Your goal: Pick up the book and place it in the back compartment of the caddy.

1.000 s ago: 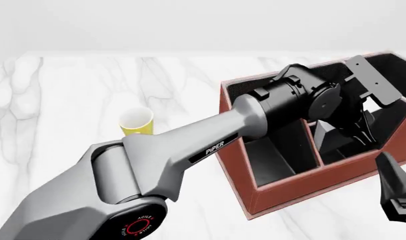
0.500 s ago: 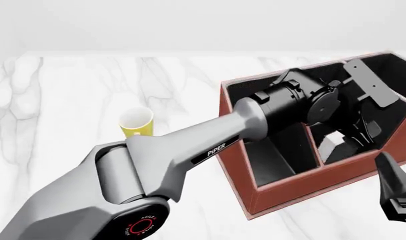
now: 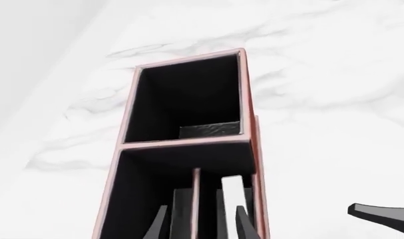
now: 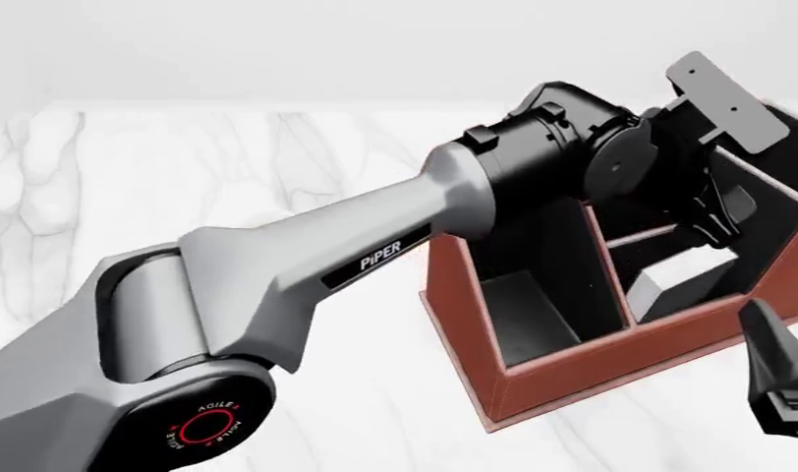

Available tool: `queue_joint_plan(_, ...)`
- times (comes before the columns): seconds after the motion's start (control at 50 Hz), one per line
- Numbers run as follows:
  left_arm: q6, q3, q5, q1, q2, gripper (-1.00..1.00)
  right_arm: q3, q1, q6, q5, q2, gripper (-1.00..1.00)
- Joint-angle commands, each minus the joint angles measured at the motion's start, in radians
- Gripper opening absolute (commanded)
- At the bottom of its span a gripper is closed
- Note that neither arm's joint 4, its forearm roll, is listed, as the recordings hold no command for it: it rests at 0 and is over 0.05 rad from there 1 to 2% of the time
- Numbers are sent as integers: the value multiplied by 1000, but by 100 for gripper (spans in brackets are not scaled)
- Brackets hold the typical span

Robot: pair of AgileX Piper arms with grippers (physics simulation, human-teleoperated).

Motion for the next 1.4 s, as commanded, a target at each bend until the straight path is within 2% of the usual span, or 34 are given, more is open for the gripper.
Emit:
queue_joint_plan(0.02,28,93,-14,14,-138,100,0,-6,-6,4,-5,100)
queue_joint_plan(0.18,73,148,15,48,-254,100,-1,-10,-11,13,-16,100)
queue_joint_plan(0.28,103,239,-9,93,-321,100,-1,-14,-15,15,-20,100)
queue_joint_plan(0.42,111,328,-31,135,-403,100,0,-24,-13,7,-10,100)
queue_joint_plan(0.48,106,398,-75,156,-438,100,2,-27,-1,-22,28,100)
queue_joint_plan(0.52,129,454,-126,184,-457,100,0,-29,-2,-14,22,100)
queue_joint_plan(0.56,109,498,-157,188,-488,100,4,-32,1,-13,21,100)
queue_joint_plan(0.66,131,583,-208,219,-537,100,2,-29,35,-164,234,100)
queue_joint_plan(0.68,131,584,-209,219,-537,100,3,-29,35,-170,240,100)
queue_joint_plan(0.7,123,609,-211,219,-567,100,-5,-4,66,-274,399,100)
queue_joint_plan(0.72,123,610,-211,219,-567,100,-3,-4,66,-292,414,100)
queue_joint_plan(0.74,127,625,-218,232,-583,100,-27,5,66,-339,497,100)
queue_joint_plan(0.78,131,639,-220,238,-594,100,-66,17,73,-339,539,100)
queue_joint_plan(0.82,126,670,-234,251,-622,100,-173,59,85,-286,593,100)
queue_joint_plan(0.86,126,681,-241,255,-629,100,-216,59,81,-260,605,100)
queue_joint_plan(0.94,119,727,-271,270,-657,100,-481,88,128,-74,661,100)
queue_joint_plan(1.0,119,755,-292,283,-667,100,-647,103,126,55,629,100)
queue_joint_plan(1.02,114,759,-296,287,-670,100,-709,102,107,98,617,100)
queue_joint_plan(1.04,114,760,-296,287,-670,100,-709,102,107,99,617,100)
queue_joint_plan(1.06,111,768,-307,301,-679,100,-823,100,86,169,604,100)
queue_joint_plan(1.08,111,768,-307,301,-679,100,-824,100,86,170,604,100)
queue_joint_plan(1.1,105,768,-307,304,-680,100,-875,103,90,204,604,100)
queue_joint_plan(1.12,103,777,-316,309,-685,100,-1002,108,96,290,604,100)
queue_joint_plan(1.16,99,786,-324,313,-692,100,-1119,111,90,365,608,100)
queue_joint_plan(1.18,99,786,-324,313,-692,100,-1120,111,90,366,608,100)
queue_joint_plan(1.22,97,799,-334,315,-697,100,-1220,117,67,423,603,100)
queue_joint_plan(1.32,91,823,-356,317,-705,100,-1413,107,50,540,616,100)
queue_joint_plan(1.4,87,848,-377,318,-718,100,-1550,111,80,652,603,100)
